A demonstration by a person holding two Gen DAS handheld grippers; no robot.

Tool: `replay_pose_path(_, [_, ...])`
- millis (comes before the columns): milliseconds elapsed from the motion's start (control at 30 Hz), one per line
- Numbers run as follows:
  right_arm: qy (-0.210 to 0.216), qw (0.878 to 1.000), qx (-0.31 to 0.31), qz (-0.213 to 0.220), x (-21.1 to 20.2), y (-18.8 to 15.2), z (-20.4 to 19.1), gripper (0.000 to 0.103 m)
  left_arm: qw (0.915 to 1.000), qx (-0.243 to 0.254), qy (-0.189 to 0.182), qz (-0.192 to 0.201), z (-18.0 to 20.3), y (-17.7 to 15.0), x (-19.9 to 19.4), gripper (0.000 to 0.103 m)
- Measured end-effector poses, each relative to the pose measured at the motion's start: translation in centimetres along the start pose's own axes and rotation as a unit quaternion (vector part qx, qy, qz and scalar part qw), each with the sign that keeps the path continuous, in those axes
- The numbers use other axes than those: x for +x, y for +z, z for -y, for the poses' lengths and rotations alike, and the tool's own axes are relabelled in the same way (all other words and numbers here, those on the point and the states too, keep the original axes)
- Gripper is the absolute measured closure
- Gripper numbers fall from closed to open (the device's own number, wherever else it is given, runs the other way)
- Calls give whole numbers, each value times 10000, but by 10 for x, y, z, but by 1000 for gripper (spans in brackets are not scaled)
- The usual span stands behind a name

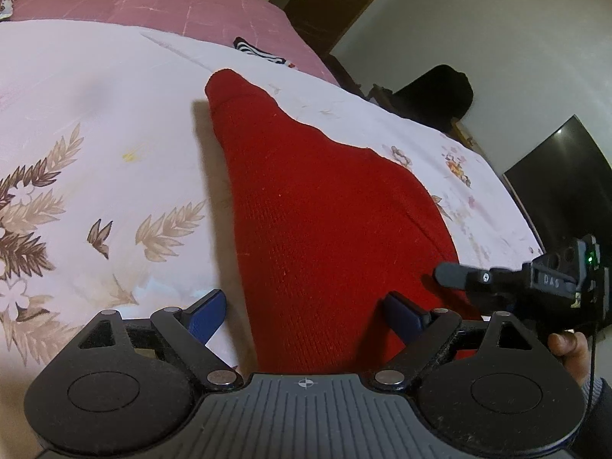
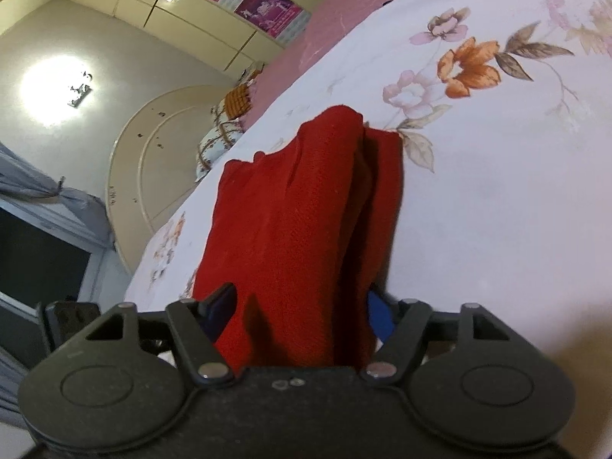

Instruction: Fold small clothes

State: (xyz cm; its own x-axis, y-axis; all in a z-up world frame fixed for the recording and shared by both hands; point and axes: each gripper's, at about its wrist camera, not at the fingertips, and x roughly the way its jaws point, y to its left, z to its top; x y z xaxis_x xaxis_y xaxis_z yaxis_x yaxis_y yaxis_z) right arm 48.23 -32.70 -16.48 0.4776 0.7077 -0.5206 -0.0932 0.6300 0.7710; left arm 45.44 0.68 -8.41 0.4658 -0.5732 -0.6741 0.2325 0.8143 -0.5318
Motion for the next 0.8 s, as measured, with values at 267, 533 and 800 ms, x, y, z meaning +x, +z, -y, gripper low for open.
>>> replay_pose_path(267, [34, 9999, -132, 95, 7, 3, 0, 40, 9999, 45, -108, -61, 4, 5, 4, 26])
replay_pose_path(533, [73, 9996, -277, -8, -2, 3, 5, 55, 9968, -459, -647, -39, -14, 8, 10, 27])
replay_pose_path(800, [-370, 9943, -983, 155, 5, -5, -22, 67, 9980, -417, -447, 146, -8, 8, 13, 59])
